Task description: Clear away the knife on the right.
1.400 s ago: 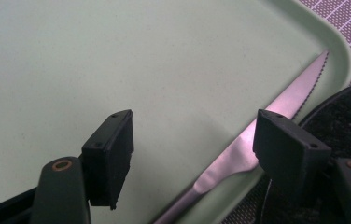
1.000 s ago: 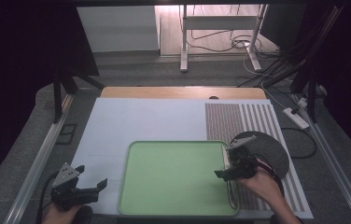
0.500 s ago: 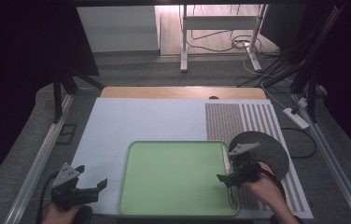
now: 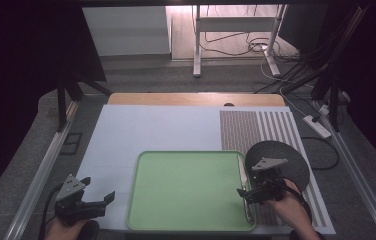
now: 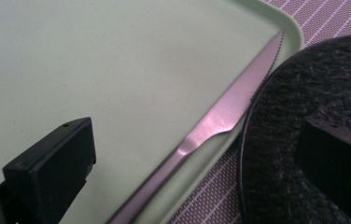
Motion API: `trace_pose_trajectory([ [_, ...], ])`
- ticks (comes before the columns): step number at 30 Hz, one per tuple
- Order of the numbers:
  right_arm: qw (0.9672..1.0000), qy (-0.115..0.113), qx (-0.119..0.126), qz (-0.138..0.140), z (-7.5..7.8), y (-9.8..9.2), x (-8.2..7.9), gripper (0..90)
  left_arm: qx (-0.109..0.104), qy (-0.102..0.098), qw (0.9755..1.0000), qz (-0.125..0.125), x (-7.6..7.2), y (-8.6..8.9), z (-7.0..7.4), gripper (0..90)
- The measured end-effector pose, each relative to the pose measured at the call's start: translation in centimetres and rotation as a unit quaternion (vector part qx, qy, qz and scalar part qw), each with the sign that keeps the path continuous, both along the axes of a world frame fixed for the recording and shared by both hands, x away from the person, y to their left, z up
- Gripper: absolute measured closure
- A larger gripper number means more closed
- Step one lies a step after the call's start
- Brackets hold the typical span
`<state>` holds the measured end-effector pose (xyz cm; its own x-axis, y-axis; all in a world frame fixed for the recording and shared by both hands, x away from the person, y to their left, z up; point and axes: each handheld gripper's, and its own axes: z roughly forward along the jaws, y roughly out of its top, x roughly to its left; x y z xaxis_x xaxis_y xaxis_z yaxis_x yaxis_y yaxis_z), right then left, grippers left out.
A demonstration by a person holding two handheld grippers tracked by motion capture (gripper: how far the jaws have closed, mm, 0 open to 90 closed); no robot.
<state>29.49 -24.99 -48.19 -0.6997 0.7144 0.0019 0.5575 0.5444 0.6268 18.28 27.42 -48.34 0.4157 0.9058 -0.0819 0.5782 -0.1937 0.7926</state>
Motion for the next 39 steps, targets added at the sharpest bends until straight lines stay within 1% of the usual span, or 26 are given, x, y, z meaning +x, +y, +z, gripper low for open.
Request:
trace_pose_trajectory([
  [5,0.9998,-0.005,0.014,-0.013,0.2,-0.8,-0.5,0.0,0.000,0.000,1.0000,0.000,0.0,0.1,0.0,2.5],
  [12,0.9995,-0.008,0.016,-0.026,0.3,-1.8,-1.2,0.0,-0.001,0.001,1.0000,0.001,0.0,0.1,0.0,2.5],
  [15,0.9993,-0.009,0.013,-0.034,0.3,-2.2,-1.6,0.0,-0.001,0.000,1.0000,0.001,0.0,0.1,0.0,2.5],
  [18,0.9990,-0.009,0.016,-0.039,0.3,-2.6,-1.9,0.0,-0.002,0.000,1.0000,0.002,0.0,0.1,0.0,2.5],
  [27,0.9986,-0.008,0.017,-0.050,0.4,-3.6,-2.8,0.0,-0.003,0.000,1.0000,0.003,-0.1,0.1,0.0,2.5],
  [30,0.9978,-0.015,0.028,-0.058,0.7,-4.0,-3.1,0.0,-0.003,0.000,1.0000,0.003,-0.1,0.2,0.0,2.4],
  [34,0.9968,-0.022,0.036,-0.067,0.9,-4.5,-3.4,0.0,-0.004,0.000,1.0000,0.003,-0.1,0.2,0.0,2.4],
  [39,0.9966,-0.028,0.032,-0.070,1.3,-4.8,-4.0,0.0,-0.006,0.001,1.0000,0.004,-0.1,0.2,0.0,2.4],
])
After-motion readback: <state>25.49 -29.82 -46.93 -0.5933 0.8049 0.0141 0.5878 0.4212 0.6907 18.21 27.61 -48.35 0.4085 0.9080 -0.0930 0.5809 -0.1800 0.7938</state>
